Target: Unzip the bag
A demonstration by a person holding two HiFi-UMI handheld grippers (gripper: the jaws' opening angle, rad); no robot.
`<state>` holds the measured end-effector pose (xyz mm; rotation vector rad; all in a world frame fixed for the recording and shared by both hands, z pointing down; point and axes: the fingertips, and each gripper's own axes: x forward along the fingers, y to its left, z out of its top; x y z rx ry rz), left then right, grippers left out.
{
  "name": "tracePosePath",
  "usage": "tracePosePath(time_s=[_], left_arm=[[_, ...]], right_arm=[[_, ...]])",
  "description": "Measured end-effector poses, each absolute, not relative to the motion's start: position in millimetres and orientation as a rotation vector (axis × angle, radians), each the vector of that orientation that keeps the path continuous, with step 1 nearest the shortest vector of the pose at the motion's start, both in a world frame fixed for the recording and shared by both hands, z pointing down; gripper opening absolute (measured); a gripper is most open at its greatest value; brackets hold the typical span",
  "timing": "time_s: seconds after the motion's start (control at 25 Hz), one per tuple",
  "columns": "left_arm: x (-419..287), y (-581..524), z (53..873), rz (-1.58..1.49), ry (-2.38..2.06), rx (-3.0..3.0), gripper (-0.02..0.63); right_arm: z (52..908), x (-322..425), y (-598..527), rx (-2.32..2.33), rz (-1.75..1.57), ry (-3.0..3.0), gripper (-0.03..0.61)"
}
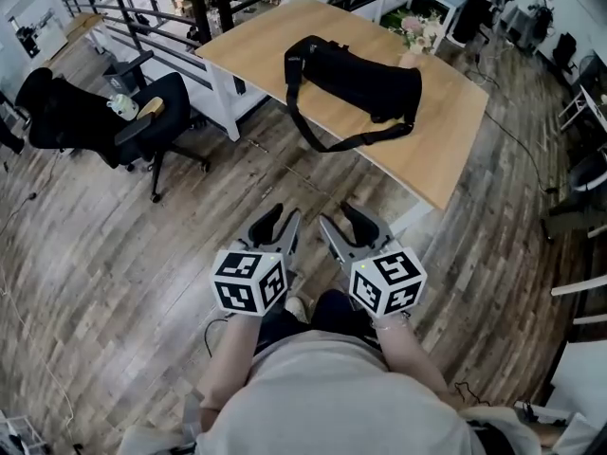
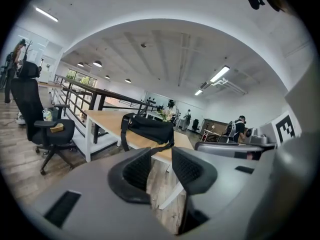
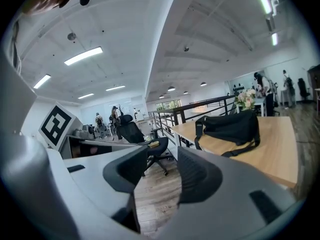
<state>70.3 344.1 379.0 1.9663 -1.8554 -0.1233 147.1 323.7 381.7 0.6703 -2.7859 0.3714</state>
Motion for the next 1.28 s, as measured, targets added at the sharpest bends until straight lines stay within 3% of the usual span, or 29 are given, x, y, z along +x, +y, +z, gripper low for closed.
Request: tracePosePath(time_s=[0.56, 1.28], left_arm=[[18, 289, 387, -0.133, -1.849, 1.915, 0.137], [-53, 112, 368, -0.151, -1.943, 1.904, 0.137]], right_arm=[[392, 91, 264, 0.624, 0.409, -2.758, 0.183], [373, 8, 83, 0.503, 0.373, -2.852, 0.183]])
